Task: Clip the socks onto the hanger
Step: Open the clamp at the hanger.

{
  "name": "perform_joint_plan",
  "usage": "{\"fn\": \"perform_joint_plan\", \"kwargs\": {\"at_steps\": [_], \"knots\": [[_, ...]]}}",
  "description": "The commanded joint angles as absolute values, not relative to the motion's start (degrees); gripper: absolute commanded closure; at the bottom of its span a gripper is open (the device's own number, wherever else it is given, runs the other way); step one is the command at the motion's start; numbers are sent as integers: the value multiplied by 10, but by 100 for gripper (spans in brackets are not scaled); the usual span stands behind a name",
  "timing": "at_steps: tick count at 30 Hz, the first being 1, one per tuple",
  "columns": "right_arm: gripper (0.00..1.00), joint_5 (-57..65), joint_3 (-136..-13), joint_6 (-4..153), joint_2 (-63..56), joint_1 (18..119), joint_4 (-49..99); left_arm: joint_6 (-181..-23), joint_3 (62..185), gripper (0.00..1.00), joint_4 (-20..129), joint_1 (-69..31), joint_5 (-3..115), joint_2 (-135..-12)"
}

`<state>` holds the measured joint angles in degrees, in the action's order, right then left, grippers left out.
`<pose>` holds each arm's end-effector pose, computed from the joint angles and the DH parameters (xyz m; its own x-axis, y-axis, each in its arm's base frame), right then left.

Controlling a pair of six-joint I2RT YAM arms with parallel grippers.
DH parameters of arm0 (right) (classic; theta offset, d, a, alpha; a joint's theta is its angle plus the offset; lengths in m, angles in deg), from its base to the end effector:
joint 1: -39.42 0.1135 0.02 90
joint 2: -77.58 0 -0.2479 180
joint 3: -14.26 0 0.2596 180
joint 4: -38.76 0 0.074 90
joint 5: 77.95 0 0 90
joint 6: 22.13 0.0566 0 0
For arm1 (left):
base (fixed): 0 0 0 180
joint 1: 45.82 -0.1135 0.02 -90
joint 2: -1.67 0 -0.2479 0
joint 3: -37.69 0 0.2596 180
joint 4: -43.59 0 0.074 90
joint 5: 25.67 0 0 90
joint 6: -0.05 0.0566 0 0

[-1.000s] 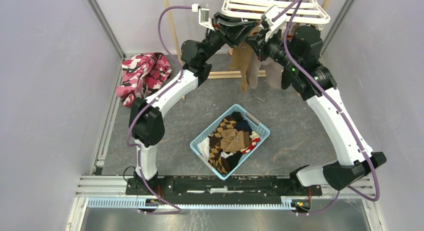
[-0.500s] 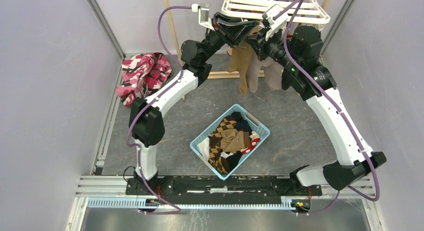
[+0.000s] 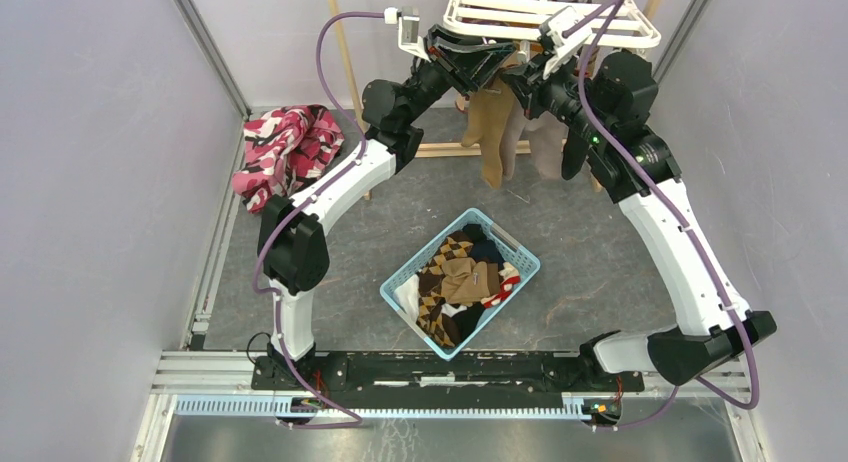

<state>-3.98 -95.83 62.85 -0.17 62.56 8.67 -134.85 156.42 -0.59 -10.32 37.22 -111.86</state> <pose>0.2835 0.1382 0.4997 0.0912 -0.0525 -0.9944 -0.6258 0.7737 -0.0982 0.3583 -0.2872 0.4587 -0.0976 -0.7021 -0.7053 0.9734 0.0801 -0.2145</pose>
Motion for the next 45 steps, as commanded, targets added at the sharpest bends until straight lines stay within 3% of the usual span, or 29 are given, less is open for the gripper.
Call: {"fn": "perform_joint_plan", "kwargs": {"at_steps": [1, 14, 31, 45], "knots": [[100, -40, -947, 644, 22, 613, 133, -1342, 1565, 75, -16, -99, 366, -1087], [100, -51, -925, 632, 24, 605, 134, -1357, 1541, 25, -29, -103, 370, -1071], [100, -67, -924, 630, 22, 599, 135, -1439, 1509, 16, -75, -147, 342, -1059], [100, -70, -926, 632, 22, 598, 135, -1441, 1523, 24, -62, -153, 331, -1065]]}}
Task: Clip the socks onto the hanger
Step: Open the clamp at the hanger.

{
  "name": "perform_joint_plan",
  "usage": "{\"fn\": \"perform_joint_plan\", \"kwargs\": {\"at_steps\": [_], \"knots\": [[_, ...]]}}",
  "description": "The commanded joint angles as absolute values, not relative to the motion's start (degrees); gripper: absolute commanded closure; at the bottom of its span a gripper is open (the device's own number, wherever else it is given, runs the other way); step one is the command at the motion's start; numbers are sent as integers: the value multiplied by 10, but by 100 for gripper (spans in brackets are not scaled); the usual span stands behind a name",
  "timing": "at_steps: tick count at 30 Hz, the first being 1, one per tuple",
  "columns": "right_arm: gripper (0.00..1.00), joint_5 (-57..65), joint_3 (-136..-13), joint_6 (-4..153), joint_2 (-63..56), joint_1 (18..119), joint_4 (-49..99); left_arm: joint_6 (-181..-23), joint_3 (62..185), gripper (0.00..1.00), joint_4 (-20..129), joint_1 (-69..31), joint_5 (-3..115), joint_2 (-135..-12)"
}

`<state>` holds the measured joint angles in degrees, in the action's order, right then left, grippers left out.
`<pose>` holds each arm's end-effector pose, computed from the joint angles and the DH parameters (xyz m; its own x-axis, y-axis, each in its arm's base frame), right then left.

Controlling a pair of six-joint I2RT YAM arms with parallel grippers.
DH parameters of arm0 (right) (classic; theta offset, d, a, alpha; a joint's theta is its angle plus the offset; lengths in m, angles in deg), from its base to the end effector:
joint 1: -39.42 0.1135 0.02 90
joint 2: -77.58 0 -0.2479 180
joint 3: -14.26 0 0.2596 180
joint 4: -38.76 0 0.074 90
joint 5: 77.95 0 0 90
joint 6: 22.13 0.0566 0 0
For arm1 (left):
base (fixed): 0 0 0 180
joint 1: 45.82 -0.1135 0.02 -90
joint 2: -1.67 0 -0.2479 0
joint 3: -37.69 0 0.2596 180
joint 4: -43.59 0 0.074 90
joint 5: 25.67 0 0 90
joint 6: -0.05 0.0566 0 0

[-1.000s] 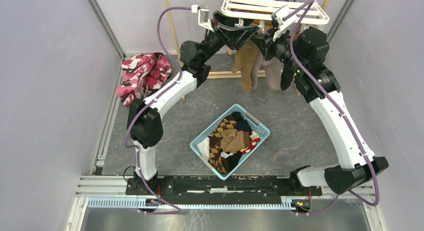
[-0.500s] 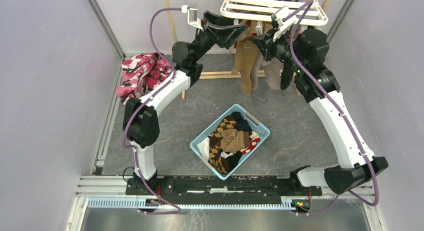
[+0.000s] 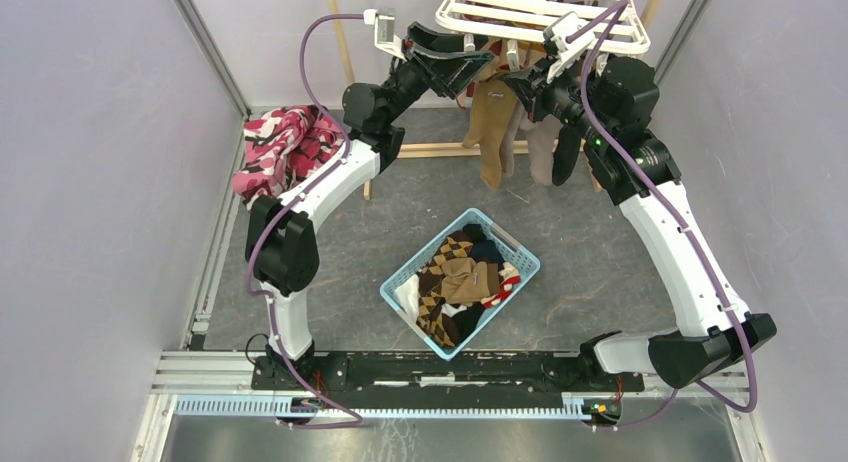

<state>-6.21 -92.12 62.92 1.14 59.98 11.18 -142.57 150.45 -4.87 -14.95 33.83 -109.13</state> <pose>0.2882 0.1270 0.4893 0.0925 -0.0528 -0.9943 -0.6210 0.7776 -0.0991 0.3678 -0.2533 0.4487 -0.1702 -0.6959 -0.6977 0.9626 0.0340 -0.2688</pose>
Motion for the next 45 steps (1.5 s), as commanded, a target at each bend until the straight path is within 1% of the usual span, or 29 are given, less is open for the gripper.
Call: {"fn": "perform_joint_plan", "kwargs": {"at_steps": [1, 7, 12, 18, 27, 36, 45], "knots": [[100, -71, -925, 632, 22, 597, 135, -1442, 1524, 24, -62, -153, 332, -1064], [100, -71, -926, 632, 21, 596, 135, -1448, 1523, 25, -66, -157, 335, -1061], [100, -71, -927, 633, 22, 595, 134, -1453, 1517, 28, -71, -161, 340, -1058], [100, -72, -928, 634, 20, 594, 135, -1442, 1509, 26, -67, -163, 351, -1049], [100, -74, -928, 636, 18, 593, 136, -1422, 1504, 28, -48, -163, 350, -1043], [100, -75, -929, 638, 17, 593, 136, -1381, 1509, 25, 1, -163, 341, -1039], [100, -77, -930, 641, 15, 592, 137, -1363, 1509, 26, 22, -163, 340, -1034]]}}
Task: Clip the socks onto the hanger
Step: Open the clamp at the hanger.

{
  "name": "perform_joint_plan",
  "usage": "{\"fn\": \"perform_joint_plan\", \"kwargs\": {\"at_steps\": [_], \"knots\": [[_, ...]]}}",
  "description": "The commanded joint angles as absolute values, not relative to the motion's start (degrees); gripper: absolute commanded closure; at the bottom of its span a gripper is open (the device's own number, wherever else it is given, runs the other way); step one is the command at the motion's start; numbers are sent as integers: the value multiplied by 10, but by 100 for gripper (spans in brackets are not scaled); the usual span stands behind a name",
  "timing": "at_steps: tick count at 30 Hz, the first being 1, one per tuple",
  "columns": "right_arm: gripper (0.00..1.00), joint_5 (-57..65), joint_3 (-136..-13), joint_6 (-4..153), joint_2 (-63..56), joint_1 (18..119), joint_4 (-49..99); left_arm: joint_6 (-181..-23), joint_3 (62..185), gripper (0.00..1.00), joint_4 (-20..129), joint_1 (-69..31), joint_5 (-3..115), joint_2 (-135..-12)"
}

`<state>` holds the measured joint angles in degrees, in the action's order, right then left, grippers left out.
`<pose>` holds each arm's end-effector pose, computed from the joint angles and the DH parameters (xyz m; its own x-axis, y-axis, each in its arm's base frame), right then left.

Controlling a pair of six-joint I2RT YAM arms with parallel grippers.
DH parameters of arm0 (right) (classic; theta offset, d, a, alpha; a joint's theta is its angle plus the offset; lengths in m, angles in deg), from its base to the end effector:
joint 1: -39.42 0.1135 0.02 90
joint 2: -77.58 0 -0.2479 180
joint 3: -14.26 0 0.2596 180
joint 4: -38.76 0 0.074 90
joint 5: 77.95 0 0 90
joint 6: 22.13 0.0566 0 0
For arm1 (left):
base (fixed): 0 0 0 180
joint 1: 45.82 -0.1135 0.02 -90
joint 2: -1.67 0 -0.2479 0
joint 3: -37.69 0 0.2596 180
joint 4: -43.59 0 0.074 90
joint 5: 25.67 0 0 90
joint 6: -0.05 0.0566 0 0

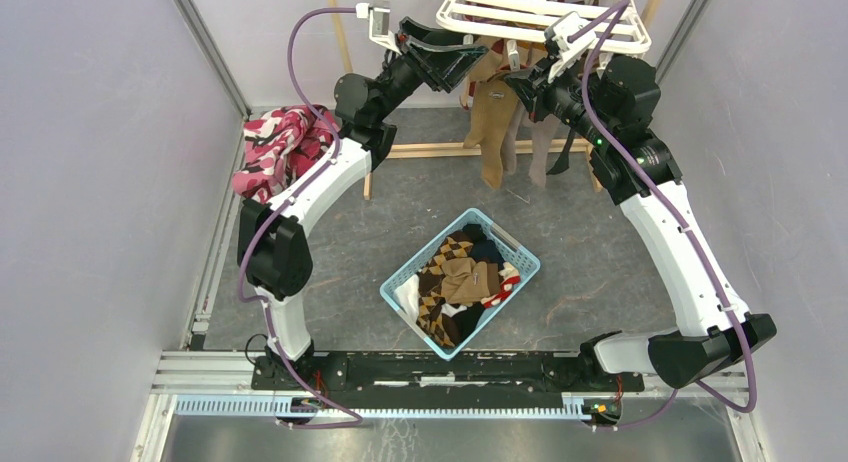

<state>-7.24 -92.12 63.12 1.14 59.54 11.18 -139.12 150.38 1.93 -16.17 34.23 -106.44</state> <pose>0.2885 0.1256 0.4893 0.0911 -0.0499 -0.9946 -0.6292 0.7712 -0.0963 0.3691 -0.2428 0.4587 -0.1415 -0.6727 -0.7263 0.9519 0.1090 -0.2865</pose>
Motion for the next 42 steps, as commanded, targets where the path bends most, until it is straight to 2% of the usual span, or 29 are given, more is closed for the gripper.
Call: {"fn": "perform_joint_plan", "kwargs": {"at_steps": [1, 6, 12, 19, 29, 34, 42], "knots": [[100, -77, -930, 641, 15, 592, 137, -1363, 1509, 26, 22, -163, 339, -1034], [100, -77, -931, 641, 14, 592, 137, -1363, 1510, 27, 21, -163, 336, -1036], [100, -77, -932, 641, 14, 592, 137, -1365, 1514, 34, 19, -163, 335, -1037], [100, -77, -932, 641, 14, 592, 136, -1370, 1520, 46, 17, -163, 336, -1039], [100, -85, -935, 636, 11, 591, 134, -1386, 1529, 70, 3, -163, 334, -1047], [100, -126, -954, 635, -5, 592, 115, -1395, 1528, 74, -10, -162, 333, -1048], [100, -161, -970, 633, -25, 610, 95, -1412, 1533, 75, -29, -162, 332, -1057]]}}
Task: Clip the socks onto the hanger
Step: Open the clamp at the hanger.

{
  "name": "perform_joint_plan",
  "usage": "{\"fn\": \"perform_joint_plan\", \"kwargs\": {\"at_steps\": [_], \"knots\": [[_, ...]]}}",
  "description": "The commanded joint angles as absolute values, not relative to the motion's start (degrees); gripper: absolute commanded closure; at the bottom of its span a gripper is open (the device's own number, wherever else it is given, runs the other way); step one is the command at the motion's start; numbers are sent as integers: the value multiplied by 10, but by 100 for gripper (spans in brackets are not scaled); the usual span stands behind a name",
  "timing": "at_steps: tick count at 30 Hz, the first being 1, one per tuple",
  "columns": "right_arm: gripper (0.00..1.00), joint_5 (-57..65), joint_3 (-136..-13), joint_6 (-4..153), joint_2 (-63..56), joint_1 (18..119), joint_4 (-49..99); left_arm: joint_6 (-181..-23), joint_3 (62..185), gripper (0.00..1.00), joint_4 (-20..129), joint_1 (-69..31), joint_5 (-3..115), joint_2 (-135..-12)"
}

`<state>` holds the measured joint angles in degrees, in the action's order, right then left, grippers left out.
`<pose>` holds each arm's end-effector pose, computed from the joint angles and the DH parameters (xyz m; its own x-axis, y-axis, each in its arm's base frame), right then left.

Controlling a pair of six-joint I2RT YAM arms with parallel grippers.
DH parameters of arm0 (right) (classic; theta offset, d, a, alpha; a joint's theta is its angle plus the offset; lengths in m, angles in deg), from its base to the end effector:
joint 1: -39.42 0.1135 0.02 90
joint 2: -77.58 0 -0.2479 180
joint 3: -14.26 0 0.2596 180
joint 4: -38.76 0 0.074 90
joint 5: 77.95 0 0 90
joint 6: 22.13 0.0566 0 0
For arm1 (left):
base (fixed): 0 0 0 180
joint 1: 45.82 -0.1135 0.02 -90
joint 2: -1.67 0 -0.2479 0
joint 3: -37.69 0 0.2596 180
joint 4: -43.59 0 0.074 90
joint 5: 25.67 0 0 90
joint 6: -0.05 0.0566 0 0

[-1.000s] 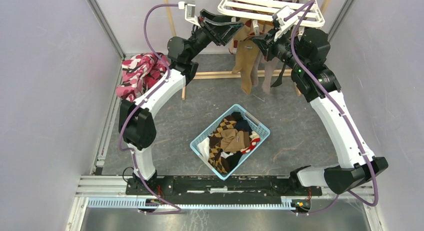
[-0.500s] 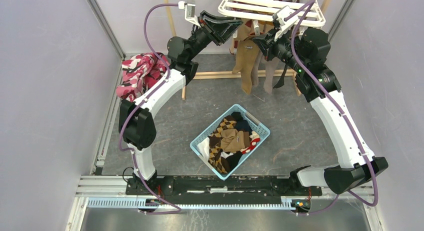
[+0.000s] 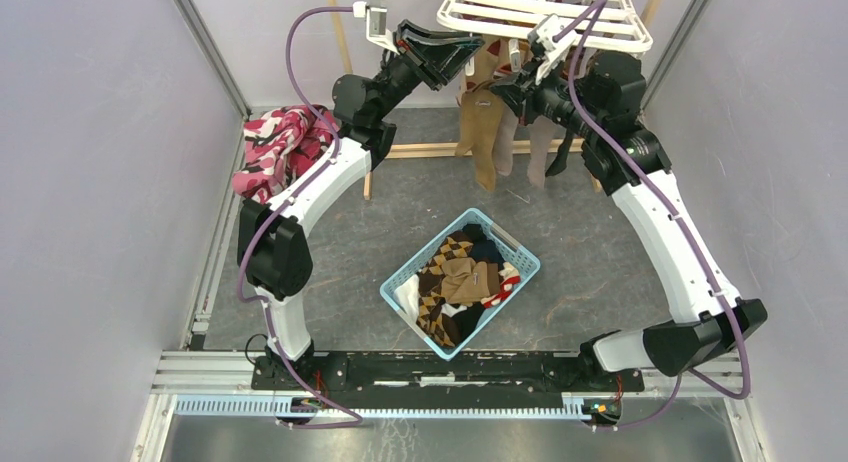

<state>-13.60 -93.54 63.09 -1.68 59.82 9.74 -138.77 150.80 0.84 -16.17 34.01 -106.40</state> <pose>0.2978 0.1369 0.4800 0.0522 -0.0607 -0.9968 -0.7181 0.6914 -0.0797 0.3665 -0.2415 0.4630 -0.1194 -0.6796 -0.7238 0.9597 0.1077 -0.2595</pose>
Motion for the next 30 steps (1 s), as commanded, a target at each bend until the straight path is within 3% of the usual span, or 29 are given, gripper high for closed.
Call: {"fn": "perform_joint_plan", "kwargs": {"at_steps": [1, 30], "knots": [[100, -162, -976, 634, -31, 615, 94, -1415, 1533, 75, -33, -162, 332, -1060], [100, -152, -1006, 766, -74, 619, 158, -1436, 1532, 75, -67, -163, 313, -1076]]}}
